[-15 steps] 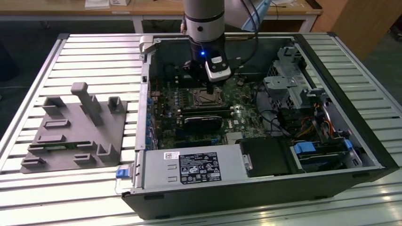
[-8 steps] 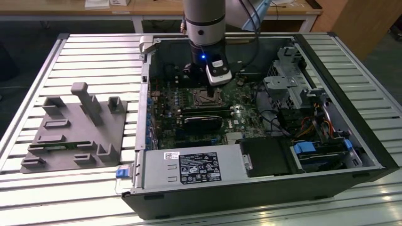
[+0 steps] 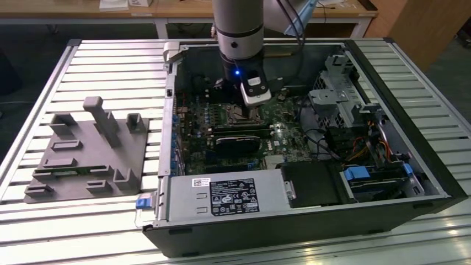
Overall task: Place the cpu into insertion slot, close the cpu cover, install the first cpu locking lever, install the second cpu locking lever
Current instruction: 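Install the second cpu locking lever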
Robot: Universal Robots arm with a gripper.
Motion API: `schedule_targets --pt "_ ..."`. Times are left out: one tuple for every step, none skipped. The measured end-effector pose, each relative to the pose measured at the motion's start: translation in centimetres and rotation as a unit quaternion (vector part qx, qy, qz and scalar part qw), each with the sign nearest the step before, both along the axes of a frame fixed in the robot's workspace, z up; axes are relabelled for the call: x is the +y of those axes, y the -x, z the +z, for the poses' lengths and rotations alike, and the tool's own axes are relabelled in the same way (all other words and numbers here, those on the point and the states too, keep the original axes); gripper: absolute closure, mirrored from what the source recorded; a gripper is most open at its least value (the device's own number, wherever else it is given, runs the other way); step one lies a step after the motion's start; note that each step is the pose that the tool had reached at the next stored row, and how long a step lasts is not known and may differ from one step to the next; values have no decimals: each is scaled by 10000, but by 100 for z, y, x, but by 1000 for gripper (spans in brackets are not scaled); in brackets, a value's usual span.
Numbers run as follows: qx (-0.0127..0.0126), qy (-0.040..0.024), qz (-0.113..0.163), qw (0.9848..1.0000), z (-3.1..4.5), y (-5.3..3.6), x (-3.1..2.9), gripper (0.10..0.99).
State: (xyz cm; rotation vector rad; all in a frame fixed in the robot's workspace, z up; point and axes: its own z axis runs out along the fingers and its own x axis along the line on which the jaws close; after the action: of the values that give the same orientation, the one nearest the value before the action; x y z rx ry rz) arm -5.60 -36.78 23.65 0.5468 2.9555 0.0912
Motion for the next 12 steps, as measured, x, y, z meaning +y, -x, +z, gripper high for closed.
schedule_targets --pt "0 -31 9 10000 -6 10 -6 980" --pt "0 -60 18 10000 -12 20 -13 980" --pt "0 -88 26 10000 -18 31 -20 980" --pt "0 -119 33 9999 -25 44 -28 980" --pt "0 -148 38 9999 -31 56 -35 980" --pt "0 -178 43 9998 -39 67 -44 980" --pt "0 -205 47 9998 -47 77 -54 980" --pt "-1 -232 51 9997 -55 88 -65 980" --pt "-1 -259 54 9996 -64 97 -76 980" --pt "0 -286 58 9996 -72 106 -87 980" --pt "0 -313 61 9995 -81 114 -98 980" --pt "0 -340 63 9994 -90 122 -110 980"
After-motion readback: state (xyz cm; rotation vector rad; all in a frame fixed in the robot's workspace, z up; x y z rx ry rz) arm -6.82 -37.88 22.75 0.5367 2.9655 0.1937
